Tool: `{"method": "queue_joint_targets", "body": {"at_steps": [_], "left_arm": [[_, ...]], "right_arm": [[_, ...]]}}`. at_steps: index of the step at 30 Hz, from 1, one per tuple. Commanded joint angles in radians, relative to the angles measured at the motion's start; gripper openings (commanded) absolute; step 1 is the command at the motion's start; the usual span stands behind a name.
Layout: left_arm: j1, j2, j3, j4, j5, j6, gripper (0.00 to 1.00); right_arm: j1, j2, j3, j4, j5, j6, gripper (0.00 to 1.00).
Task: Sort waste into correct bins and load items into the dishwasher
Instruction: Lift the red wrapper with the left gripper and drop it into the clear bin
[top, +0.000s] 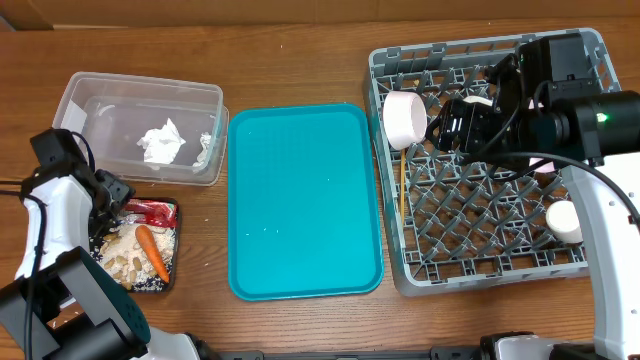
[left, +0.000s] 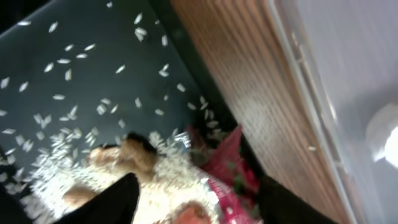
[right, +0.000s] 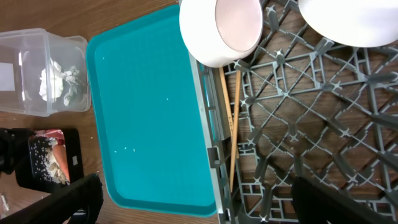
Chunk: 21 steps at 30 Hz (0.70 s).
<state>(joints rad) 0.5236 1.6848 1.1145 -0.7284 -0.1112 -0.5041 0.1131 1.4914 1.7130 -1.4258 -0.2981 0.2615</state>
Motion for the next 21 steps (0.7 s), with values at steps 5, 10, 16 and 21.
{"method": "queue_joint_targets", "body": {"at_steps": [5, 10, 16, 21], "left_arm": [[0.000, -0.003, -0.014, 0.034, 0.041, -0.022, 0.22], [0.000, -0.003, -0.013, 0.033, 0.035, 0.003, 0.04], [0.000, -0.004, -0.010, 0.022, 0.042, 0.027, 0.04], [0.000, -0.019, 0.050, -0.067, 0.060, 0.051, 0.04]], "right_arm": [[0.004, -0.008, 0.008, 0.003, 0.009, -0.004, 1.00], [0.004, -0.008, 0.008, 0.002, 0.009, -0.004, 1.00], [0.004, -0.008, 0.008, 0.003, 0.009, -0.004, 1.00], [0.004, -0.008, 0.008, 0.006, 0.009, -0.004, 1.00]]}}
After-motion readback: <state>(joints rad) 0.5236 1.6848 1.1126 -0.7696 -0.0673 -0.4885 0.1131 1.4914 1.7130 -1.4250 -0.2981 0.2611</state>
